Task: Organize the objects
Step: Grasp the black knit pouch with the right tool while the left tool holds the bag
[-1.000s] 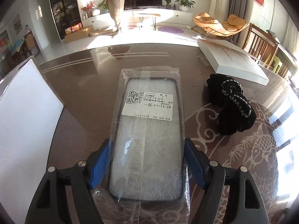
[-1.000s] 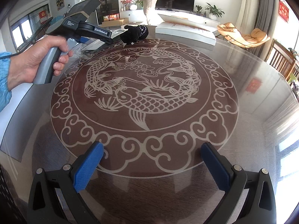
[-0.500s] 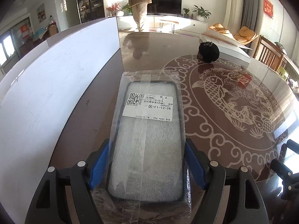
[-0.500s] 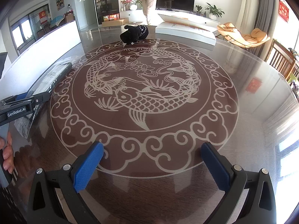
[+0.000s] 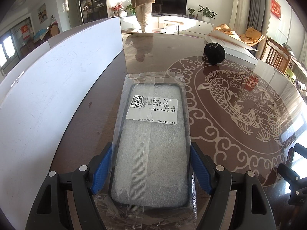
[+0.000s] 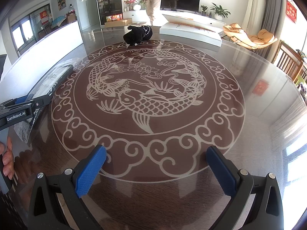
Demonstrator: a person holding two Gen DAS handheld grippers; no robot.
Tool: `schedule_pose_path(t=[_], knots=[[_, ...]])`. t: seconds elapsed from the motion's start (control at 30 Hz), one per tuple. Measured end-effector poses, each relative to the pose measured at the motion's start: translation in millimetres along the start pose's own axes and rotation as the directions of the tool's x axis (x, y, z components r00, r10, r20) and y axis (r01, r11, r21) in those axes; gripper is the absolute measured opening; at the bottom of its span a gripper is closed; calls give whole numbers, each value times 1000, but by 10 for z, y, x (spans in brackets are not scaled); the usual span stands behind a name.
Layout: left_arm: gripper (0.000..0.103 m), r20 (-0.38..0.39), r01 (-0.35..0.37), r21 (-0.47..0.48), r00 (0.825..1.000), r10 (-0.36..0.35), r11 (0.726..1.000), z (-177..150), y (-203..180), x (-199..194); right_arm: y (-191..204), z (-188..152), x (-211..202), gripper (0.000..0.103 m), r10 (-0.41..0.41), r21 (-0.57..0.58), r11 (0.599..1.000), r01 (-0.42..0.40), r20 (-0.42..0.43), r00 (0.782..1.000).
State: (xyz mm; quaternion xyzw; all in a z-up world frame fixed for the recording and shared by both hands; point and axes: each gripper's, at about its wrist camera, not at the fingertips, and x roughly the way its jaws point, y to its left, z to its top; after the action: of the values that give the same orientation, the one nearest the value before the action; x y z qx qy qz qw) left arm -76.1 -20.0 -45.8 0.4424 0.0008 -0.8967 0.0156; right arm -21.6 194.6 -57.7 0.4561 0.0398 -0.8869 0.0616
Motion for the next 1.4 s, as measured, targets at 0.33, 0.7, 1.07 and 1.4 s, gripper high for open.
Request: schedule_pose_path(t=[0.33,0.7,1.07,1.4], knots=[[76,0,0,0,1000,0,1000,-2,1,-4,15,99,76,103,41,-55,998,-41,-4,999],[76,0,0,0,1000,0,1000,-5,6,-6,139,1975,991,78,106,55,993,-106,-5,994],[76,0,5,-2,1000,-5,1000,54,-66,39,323,2490,1557,33,66,140,989,-54,-83,994],[76,0,17,0,1000,-17,1000,52,-84,48,651,784,355,33,122,-216,968,-125,-25,992]])
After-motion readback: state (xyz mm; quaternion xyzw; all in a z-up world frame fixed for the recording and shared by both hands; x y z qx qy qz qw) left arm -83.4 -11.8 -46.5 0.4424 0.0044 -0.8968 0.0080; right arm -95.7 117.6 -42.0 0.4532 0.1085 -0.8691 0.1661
